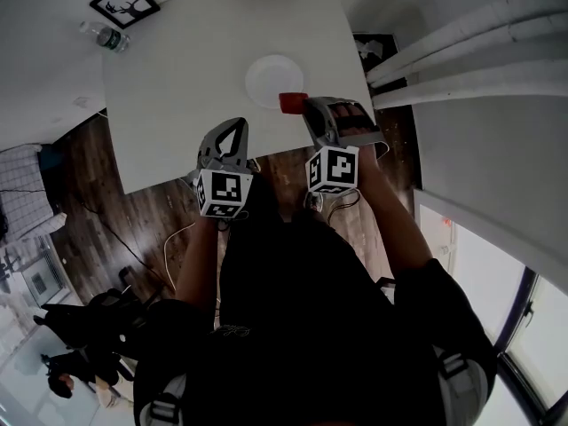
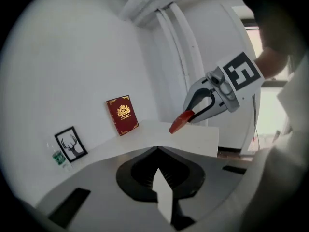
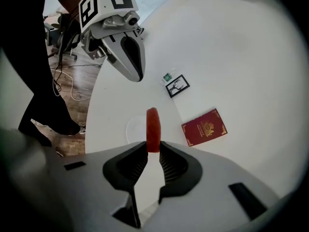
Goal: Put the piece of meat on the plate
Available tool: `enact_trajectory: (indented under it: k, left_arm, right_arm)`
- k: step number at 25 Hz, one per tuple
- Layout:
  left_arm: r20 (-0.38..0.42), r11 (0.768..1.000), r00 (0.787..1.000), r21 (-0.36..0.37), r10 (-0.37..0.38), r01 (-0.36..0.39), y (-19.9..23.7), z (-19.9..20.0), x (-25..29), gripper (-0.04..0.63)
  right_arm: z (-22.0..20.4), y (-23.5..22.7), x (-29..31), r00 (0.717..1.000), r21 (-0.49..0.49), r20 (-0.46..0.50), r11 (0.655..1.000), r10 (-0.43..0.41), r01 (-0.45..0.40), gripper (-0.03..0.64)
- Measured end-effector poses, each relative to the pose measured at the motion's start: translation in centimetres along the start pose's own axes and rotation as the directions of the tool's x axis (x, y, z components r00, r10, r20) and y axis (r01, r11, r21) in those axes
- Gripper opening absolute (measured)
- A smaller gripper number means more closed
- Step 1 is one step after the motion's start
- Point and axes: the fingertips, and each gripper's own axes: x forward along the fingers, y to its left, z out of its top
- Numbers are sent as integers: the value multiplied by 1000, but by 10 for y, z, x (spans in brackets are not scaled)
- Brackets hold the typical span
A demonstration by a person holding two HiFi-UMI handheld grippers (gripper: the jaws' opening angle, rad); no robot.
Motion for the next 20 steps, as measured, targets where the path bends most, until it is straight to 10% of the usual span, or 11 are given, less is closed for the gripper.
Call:
enact_trajectory:
  k: [13,20]
  left_arm:
    - [47,953,998,-297,-44,56,10,-28,13,2]
    - [36,958,996,-271,-84,91,12,-40,22,2]
  right_arm:
    - [-3,18,48,991,-20,-88,995,96,-98,89]
    - [-7,23,79,980,-12,-148,990,137,-140,89]
